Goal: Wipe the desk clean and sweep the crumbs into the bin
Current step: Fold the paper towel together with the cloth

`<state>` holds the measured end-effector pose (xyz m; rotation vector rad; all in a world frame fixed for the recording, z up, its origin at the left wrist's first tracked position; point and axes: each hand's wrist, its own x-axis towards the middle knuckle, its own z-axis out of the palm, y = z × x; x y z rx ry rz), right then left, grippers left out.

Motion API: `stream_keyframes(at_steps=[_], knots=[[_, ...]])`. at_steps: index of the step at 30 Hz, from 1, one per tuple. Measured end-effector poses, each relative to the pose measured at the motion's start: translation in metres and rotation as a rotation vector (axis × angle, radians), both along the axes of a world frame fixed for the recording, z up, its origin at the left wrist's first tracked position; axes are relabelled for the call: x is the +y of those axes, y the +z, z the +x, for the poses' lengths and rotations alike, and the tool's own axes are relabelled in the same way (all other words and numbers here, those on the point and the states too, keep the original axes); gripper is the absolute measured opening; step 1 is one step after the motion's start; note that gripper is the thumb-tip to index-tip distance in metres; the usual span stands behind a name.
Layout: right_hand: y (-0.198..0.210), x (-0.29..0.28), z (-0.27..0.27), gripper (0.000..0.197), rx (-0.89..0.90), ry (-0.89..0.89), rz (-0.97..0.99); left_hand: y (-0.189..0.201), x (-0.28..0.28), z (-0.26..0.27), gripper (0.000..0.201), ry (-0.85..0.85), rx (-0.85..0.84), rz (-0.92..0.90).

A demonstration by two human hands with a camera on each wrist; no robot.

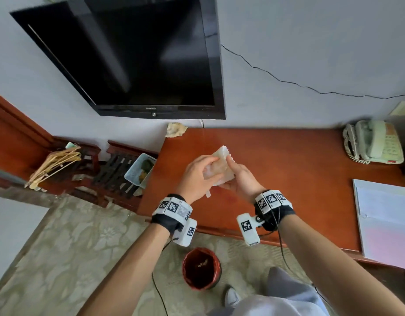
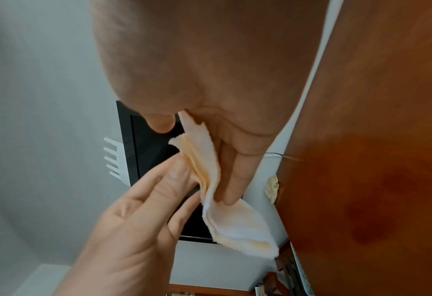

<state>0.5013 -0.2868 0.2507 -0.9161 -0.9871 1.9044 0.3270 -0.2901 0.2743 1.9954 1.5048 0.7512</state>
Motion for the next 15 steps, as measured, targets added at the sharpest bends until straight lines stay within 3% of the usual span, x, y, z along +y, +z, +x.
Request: stream_keyframes(at_steps=[5, 8, 10, 15], knots=[[-0.001, 0.010, -0.027, 0.063, 0.073, 0.036, -0.038, -0.008, 0.008, -0.028, 0.046, 0.001, 0.167, 0.083], [-0.009, 0.029, -0.039, 0.066, 0.056, 0.063, -0.050, -0.014, 0.023, -0.038, 0.023, 0.033, 0.231, 0.168], [-0.016, 0.045, -0.046, 0.055, 0.046, 0.090, -0.038, -0.015, 0.037, -0.047, 0.012, 0.086, 0.199, 0.191], [-0.032, 0.101, -0.065, 0.029, -0.029, 0.127, 0.041, -0.012, 0.084, -0.073, 0.014, 0.264, 0.135, 0.114]])
